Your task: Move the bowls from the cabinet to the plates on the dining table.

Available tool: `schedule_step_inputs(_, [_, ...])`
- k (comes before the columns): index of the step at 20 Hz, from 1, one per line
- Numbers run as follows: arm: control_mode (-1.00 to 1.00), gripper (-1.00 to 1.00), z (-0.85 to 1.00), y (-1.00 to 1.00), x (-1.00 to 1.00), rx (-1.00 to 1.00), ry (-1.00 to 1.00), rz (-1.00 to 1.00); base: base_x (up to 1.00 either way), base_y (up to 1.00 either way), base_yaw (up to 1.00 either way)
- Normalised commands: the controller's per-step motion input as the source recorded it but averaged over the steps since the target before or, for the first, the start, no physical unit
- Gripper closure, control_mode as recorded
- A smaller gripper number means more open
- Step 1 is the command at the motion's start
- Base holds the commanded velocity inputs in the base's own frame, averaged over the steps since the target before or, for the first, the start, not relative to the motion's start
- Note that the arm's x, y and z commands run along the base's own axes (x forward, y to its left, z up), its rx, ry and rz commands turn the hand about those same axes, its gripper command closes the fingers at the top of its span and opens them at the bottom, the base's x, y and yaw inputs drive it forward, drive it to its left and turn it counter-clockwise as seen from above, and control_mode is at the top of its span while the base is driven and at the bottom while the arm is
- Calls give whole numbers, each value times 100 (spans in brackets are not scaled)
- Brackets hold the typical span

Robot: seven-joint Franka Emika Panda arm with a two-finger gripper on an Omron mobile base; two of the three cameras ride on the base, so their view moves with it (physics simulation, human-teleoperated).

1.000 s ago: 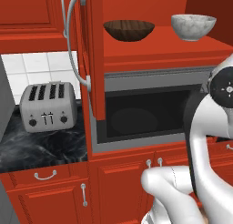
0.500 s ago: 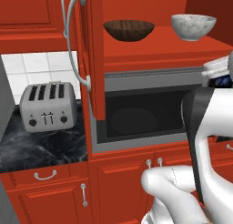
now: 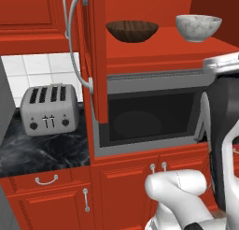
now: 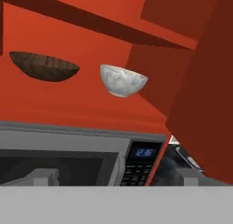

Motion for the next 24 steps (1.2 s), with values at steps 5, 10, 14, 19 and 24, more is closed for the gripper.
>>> schedule_step_inputs(5, [-100, -100, 0, 14, 14, 17, 10, 13, 0, 0, 0])
schedule_step_inputs(10, [-100, -100, 0, 18, 5, 15, 8, 6, 0, 0, 0])
schedule_step_inputs(14, [-100, -100, 0, 19, 16, 12, 0, 0, 0, 0, 0])
schedule_step_inputs(19, [-100, -100, -14, 13, 30, 16, -1, -1, 0, 0, 0])
schedule_step_inputs(24, [-100, -100, -20, 3, 28, 17, 0, -1, 0, 0, 0])
